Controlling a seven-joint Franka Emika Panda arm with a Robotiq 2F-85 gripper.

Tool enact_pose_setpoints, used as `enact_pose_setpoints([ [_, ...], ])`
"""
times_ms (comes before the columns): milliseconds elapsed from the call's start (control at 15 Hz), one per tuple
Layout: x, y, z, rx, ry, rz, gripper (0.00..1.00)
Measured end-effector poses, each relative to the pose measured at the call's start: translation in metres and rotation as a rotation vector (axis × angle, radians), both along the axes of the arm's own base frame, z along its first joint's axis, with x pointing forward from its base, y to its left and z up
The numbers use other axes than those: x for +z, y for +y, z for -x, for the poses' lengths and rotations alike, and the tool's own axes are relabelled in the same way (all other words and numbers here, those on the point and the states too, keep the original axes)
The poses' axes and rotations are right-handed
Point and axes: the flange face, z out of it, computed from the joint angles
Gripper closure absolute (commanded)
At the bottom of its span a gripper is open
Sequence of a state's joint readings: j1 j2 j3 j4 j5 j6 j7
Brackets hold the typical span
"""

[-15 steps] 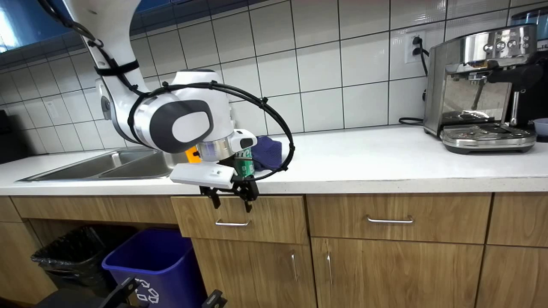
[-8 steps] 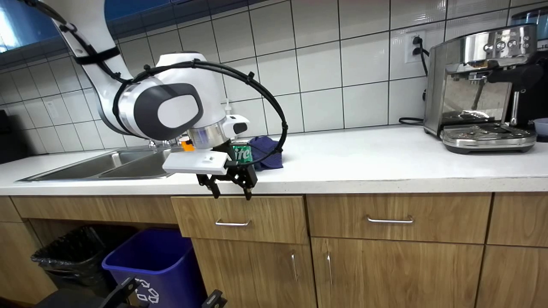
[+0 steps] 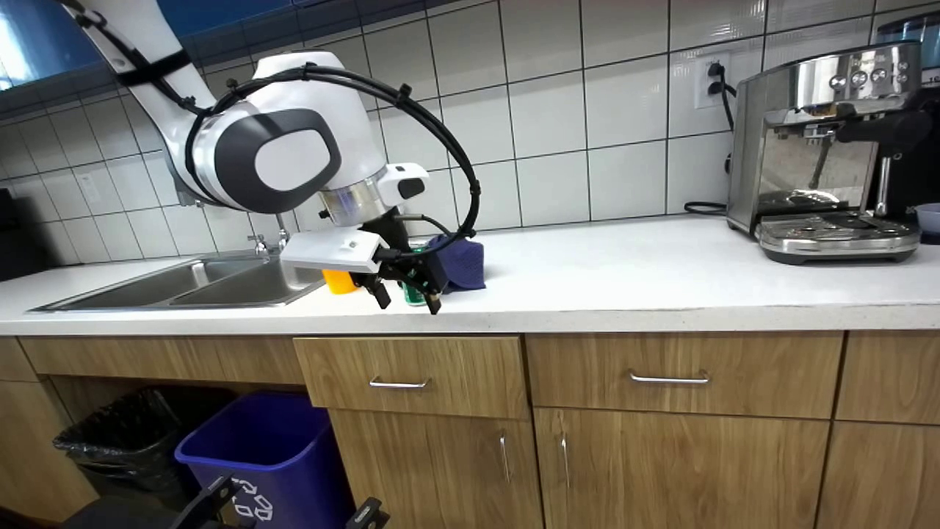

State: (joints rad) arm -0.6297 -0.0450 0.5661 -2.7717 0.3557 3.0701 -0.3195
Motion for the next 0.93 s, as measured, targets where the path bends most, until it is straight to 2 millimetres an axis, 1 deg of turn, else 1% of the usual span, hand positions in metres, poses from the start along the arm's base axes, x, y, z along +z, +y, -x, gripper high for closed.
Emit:
enact_pose_setpoints([
  [267, 0.009, -0.001, 0.0, -0.1, -0.025, -0.028, 0.0],
  [467, 0.012, 0.002, 0.0, -0.146, -0.015, -0.048, 0.0],
  [933, 0.016, 0.013, 0.006, -0.19, 0.084, -0.078, 0.0],
])
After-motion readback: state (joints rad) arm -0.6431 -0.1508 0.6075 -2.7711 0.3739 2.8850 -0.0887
